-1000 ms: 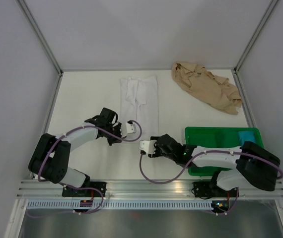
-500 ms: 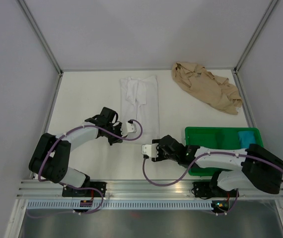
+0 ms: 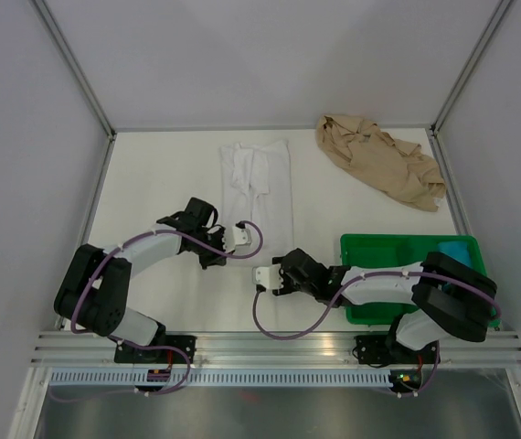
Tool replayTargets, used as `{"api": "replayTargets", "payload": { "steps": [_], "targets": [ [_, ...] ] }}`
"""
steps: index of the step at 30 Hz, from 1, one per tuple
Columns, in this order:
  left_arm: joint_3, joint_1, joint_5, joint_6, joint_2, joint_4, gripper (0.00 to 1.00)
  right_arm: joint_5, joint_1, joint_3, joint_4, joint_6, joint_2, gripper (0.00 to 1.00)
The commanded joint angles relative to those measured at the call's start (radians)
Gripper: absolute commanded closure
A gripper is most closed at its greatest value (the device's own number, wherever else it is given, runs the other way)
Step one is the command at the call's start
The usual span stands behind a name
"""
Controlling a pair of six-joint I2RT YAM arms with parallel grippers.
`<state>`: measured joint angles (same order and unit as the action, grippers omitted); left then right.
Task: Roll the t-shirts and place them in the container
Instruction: Roll the tshirt
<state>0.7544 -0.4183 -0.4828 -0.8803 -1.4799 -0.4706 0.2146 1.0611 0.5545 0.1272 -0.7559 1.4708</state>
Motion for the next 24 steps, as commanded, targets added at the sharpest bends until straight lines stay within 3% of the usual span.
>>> {"api": "replayTargets", "payload": {
  "steps": [1,7,13,24],
  "targets": [
    [0.04,0.0,-0.056,0.021,-0.014,-0.02,0.98,-0.038,0.0,0.041,-0.004,-0.006,0.075,0.43],
    [0.049,0.003,-0.062,0.017,-0.017,-0.042,0.98,-0.026,-0.038,0.099,-0.072,0.055,0.161,0.61],
    [0.054,0.041,-0.129,-0.038,0.009,-0.132,0.98,-0.075,-0.053,0.142,-0.21,0.112,0.077,0.99],
    [0.048,0.07,-0.217,-0.186,0.055,-0.434,0.98,-0.428,-0.055,0.219,-0.457,0.345,-0.062,1.0]
  ]
}}
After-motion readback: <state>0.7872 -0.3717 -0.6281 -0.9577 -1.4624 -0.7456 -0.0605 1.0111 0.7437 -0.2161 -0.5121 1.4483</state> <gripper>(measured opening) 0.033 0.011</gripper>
